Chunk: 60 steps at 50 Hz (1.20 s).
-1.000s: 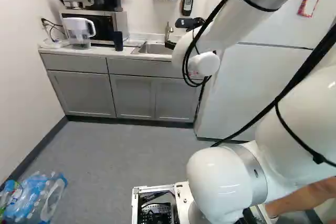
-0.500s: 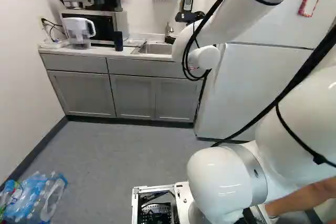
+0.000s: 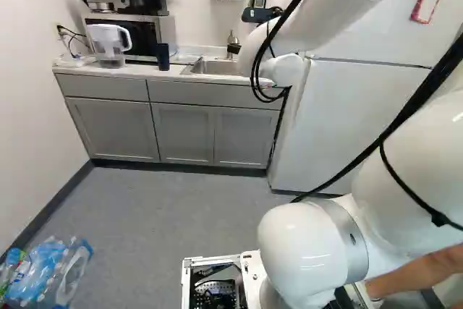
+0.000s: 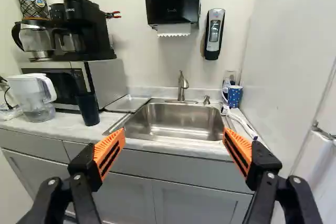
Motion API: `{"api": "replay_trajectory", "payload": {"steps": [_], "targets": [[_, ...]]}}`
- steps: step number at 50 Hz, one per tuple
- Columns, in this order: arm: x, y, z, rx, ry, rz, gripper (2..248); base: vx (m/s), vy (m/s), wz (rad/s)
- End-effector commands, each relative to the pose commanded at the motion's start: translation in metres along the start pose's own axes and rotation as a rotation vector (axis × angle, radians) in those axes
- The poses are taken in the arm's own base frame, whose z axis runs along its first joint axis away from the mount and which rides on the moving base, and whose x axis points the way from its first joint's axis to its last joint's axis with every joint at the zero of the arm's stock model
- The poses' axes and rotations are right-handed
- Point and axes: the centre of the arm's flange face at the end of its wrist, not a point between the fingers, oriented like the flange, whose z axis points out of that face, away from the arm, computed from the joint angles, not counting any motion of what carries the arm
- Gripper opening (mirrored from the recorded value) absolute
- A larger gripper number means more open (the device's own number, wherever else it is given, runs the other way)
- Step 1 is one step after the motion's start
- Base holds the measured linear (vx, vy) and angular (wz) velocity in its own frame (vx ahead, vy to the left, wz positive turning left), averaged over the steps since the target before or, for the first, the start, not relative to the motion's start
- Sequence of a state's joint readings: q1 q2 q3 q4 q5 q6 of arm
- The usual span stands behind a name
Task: Rinse the cup and place it in the tray
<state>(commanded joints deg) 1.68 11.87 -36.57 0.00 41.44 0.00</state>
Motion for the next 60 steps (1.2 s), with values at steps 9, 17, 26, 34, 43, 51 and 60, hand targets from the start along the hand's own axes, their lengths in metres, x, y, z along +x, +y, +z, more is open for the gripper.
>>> {"api": "replay_trajectory", "payload": {"steps": [9, 17, 26, 34, 43, 51, 60], "targets": [[0.008, 0.0, 0.002, 0.0, 0.001, 0.0, 247, 0.0, 0.0, 0.0], [0.015, 0.0, 0.004, 0.0, 0.002, 0.0, 247, 0.0, 0.0, 0.0], [0.023, 0.0, 0.007, 0.0, 0.003, 0.0, 247, 0.0, 0.0, 0.0], [0.03, 0.0, 0.009, 0.0, 0.001, 0.0, 247, 0.0, 0.0, 0.0], [0.038, 0.0, 0.011, -0.001, -0.005, 0.0, 247, 0.0, 0.0, 0.0], [0.044, 0.0, 0.012, -0.001, -0.015, 0.0, 247, 0.0, 0.0, 0.0], [0.051, 0.0, 0.013, -0.001, -0.025, 0.0, 247, 0.0, 0.0, 0.0]]}}
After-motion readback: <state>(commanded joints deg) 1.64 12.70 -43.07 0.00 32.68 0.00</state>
